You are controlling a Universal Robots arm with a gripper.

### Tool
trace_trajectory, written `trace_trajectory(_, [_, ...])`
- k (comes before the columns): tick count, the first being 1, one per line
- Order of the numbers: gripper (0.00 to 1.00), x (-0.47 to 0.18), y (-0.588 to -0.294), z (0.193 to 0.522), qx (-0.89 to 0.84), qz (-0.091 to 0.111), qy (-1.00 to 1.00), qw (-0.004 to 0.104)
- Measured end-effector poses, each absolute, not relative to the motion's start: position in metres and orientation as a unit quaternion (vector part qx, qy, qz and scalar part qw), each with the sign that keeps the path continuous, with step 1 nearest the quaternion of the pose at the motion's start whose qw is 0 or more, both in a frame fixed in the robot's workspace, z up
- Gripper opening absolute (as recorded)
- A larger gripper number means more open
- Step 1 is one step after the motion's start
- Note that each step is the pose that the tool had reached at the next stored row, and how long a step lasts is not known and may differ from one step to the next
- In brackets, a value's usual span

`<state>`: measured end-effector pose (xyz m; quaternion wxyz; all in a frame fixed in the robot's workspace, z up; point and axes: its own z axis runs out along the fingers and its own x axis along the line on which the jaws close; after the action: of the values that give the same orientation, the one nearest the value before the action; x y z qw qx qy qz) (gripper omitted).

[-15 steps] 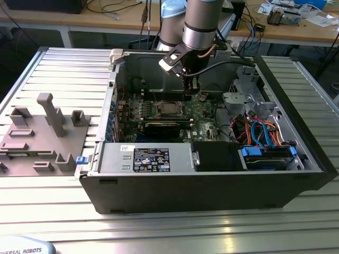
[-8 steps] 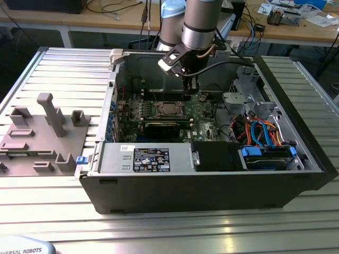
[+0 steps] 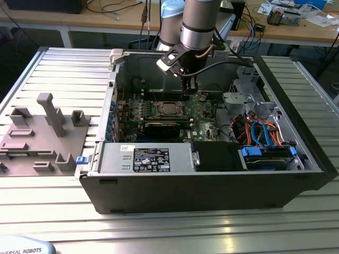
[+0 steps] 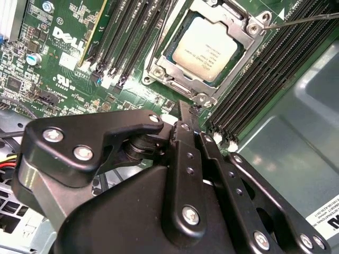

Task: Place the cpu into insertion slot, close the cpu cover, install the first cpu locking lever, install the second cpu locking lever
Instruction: 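Close the cpu cover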

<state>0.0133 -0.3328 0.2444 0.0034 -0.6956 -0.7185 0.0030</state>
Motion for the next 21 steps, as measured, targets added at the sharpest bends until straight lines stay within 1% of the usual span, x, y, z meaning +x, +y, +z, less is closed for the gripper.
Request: trace_trajectory(21, [0.11, 0.0069, -0.3328, 0.2436, -0.696, 0.003, -0.718, 0.003])
